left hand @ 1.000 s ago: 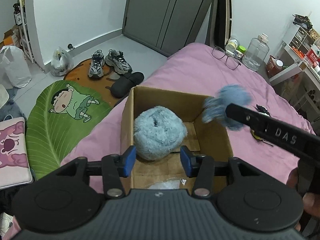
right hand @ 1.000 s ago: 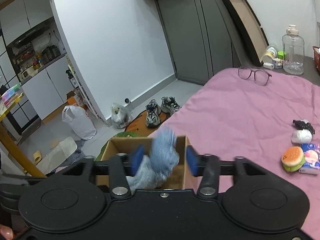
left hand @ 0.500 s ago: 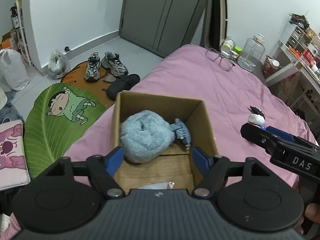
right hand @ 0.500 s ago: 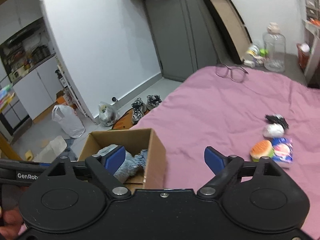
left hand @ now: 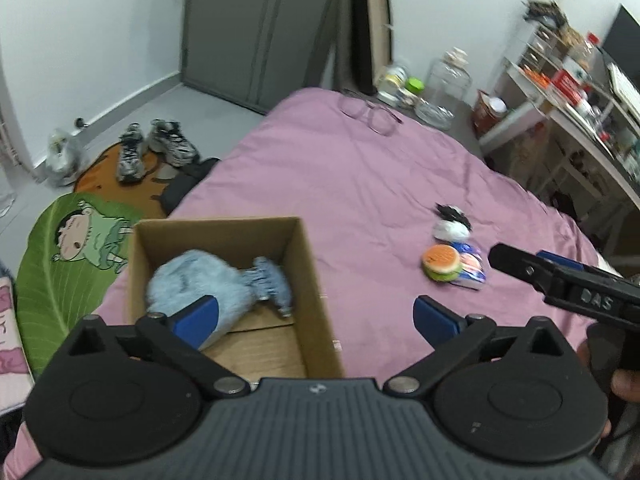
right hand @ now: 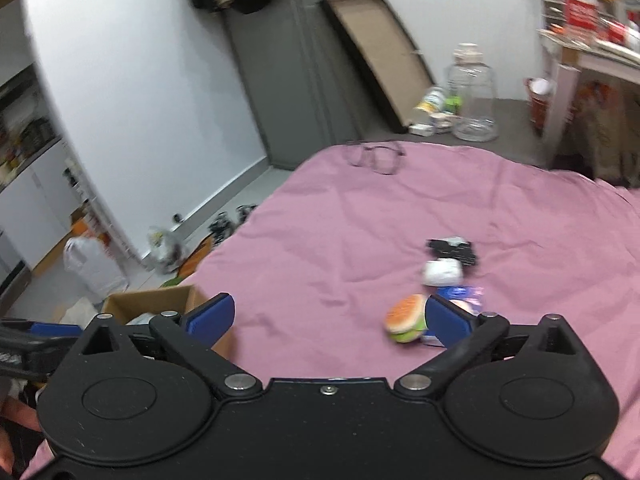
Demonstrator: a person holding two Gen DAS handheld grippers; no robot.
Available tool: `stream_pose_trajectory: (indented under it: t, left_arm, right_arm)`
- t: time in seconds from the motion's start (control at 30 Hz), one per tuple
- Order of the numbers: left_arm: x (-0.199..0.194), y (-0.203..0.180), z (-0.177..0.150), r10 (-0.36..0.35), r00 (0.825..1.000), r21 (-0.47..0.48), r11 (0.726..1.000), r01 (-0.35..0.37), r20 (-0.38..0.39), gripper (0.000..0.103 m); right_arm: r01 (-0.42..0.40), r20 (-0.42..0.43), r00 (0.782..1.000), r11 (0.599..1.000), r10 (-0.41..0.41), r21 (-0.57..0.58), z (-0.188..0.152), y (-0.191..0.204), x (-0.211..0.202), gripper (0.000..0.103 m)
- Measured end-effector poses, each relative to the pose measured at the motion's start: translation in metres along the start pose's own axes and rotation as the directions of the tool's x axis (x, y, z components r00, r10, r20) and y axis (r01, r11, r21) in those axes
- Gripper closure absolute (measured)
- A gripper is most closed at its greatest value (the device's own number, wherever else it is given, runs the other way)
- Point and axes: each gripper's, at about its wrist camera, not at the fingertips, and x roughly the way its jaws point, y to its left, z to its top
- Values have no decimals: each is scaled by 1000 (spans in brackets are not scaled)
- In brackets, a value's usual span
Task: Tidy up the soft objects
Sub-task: 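Move both tools back over the bed toward the burger plush and tissue pack, then grasp the burger plush with the left gripper while the right gripper grasps the blue tissue pack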
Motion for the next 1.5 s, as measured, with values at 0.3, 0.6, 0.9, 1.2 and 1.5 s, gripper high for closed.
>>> stream_pose_trajectory:
  t: [0.3, 0.6, 0.9, 1.2, 1.5]
  left_arm:
    - [15, -45, 21, 9, 1000, 92, 996, -11, 17, 0]
    - [51, -76, 28, 39, 999, 103, 994, -36, -24, 0]
    - [96, -104, 36, 46, 996, 139, 990, -36, -74, 1]
    - [144, -126, 41, 3, 994, 132, 991, 12, -111, 4]
    - [187, -137, 37, -82, 982, 120, 987, 103, -172, 20]
  right_arm:
    - [10, -25, 1000, 996, -7, 91, -8, -44, 12, 1]
    - [-19, -29, 999, 986, 24, 168, -17, -85, 30, 9]
    - [-45, -69, 995, 927, 76, 373, -26, -141, 57, 39]
    - [-82, -97, 984, 866, 149, 494, -35, -172, 78, 52]
    - [-140, -110, 961, 784, 256, 605, -47, -193, 98, 53]
